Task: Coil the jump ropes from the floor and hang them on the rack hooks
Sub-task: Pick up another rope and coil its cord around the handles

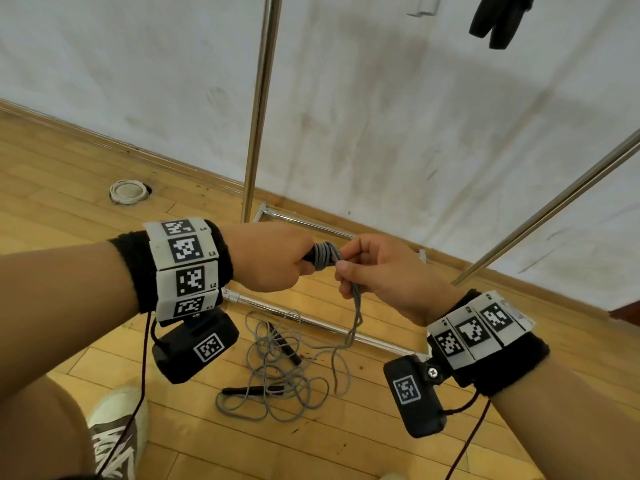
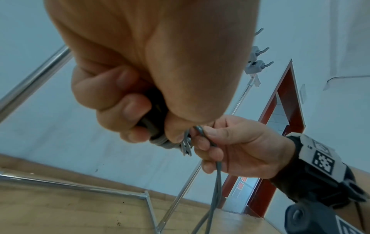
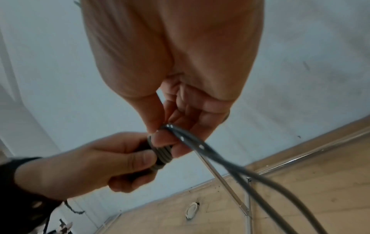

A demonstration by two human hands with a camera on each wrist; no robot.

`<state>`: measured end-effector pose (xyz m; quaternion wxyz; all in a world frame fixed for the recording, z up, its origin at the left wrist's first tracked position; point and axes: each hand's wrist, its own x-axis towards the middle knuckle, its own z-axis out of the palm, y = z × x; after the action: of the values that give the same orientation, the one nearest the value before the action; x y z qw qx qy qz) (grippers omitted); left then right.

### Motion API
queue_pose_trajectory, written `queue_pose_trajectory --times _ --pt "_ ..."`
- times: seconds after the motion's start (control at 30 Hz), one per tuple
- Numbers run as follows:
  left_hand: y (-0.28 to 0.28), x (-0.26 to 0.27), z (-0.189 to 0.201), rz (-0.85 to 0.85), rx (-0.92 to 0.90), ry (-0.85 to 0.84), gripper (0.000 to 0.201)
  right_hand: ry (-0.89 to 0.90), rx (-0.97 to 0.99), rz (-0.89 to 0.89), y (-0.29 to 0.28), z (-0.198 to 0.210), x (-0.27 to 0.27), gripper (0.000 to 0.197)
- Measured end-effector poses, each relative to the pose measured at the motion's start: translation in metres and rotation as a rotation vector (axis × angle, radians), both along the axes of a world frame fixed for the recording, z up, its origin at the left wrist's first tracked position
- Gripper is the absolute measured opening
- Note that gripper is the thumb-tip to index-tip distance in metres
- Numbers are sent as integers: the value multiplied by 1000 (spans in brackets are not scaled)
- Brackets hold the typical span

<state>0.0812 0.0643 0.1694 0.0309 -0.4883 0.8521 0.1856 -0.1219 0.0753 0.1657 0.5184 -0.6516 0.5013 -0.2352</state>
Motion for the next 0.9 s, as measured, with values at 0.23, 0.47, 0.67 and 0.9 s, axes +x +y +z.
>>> queue_pose_trajectory --times 0.23,0.47,0.67,0.9 --pt "-2 0 6 82 -163 236 28 38 -236 -68 6 -10 5 19" --pt "-4 -1 1 106 -174 141 24 89 -255 -62 6 -12 0 9" --pt "-1 -4 -2 78 -171 128 18 -36 -125 -120 6 -5 -3 31" --pt "-6 -2 7 59 -117 284 24 -181 -86 -152 5 -5 -5 3"
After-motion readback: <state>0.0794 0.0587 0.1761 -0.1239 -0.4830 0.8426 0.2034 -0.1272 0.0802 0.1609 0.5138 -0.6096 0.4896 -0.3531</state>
